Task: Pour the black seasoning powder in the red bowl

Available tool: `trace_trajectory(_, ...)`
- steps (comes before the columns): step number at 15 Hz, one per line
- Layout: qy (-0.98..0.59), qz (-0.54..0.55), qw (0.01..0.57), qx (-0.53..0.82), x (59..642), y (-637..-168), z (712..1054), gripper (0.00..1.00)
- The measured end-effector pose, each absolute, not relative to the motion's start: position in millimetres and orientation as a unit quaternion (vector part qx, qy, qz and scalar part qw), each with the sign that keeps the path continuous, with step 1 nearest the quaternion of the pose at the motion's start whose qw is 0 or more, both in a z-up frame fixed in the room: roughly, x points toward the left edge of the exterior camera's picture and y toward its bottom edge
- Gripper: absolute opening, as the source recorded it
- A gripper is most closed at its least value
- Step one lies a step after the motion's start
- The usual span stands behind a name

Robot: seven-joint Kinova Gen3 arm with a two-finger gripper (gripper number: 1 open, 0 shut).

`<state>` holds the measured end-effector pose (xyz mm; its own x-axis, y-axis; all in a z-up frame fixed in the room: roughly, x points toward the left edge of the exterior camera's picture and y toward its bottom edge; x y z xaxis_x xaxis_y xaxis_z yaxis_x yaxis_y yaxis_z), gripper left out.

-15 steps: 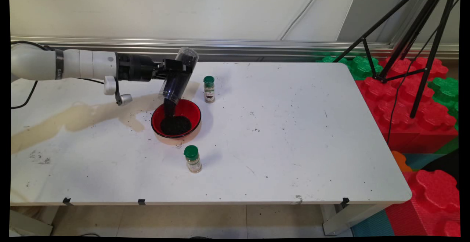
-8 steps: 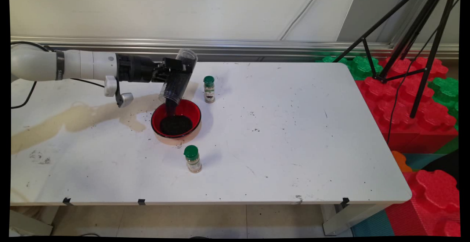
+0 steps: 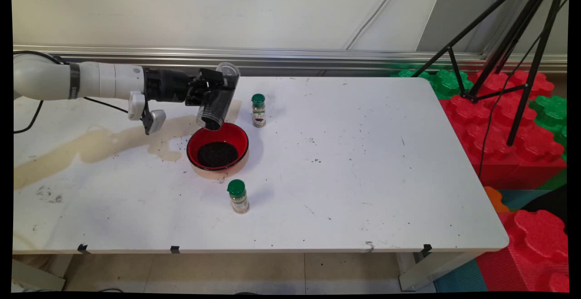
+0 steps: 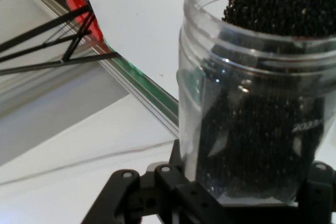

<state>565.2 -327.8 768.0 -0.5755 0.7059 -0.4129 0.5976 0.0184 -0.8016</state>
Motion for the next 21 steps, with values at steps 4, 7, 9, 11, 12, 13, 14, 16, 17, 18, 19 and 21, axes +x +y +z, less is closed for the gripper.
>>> trace_trajectory(4,-0.731,0.524,0.065,-0.432,567.3,-327.6,768.3,0.0)
trace_trajectory(7,-0.747,0.518,0.077,-0.409,569.1,-326.9,769.7,0.0)
trace_trajectory(9,-0.757,0.515,0.085,-0.394,570.6,-326.4,771.2,0.0)
trace_trajectory(11,-0.77,0.51,0.096,-0.37,573.1,-325.6,773.9,0.0)
trace_trajectory(12,-0.776,0.508,0.1,-0.359,574.1,-325.2,775.2,0.0)
trace_trajectory(13,-0.78,0.507,0.103,-0.352,574.7,-324.8,776.2,0.0)
trace_trajectory(14,-0.786,0.505,0.108,-0.341,575.6,-324.2,777.8,0.0)
trace_trajectory(16,-0.798,0.499,0.122,-0.315,577.2,-322.5,781.9,0.0)
trace_trajectory(17,-0.803,0.497,0.128,-0.303,577.5,-321.7,783.8,0.0)
trace_trajectory(18,-0.809,0.494,0.136,-0.288,577.8,-320.7,786.2,0.0)
trace_trajectory(19,-0.815,0.49,0.144,-0.274,577.8,-319.7,788.7,0.0)
trace_trajectory(21,-0.824,0.484,0.158,-0.247,578.1,-317.7,792.9,0.0)
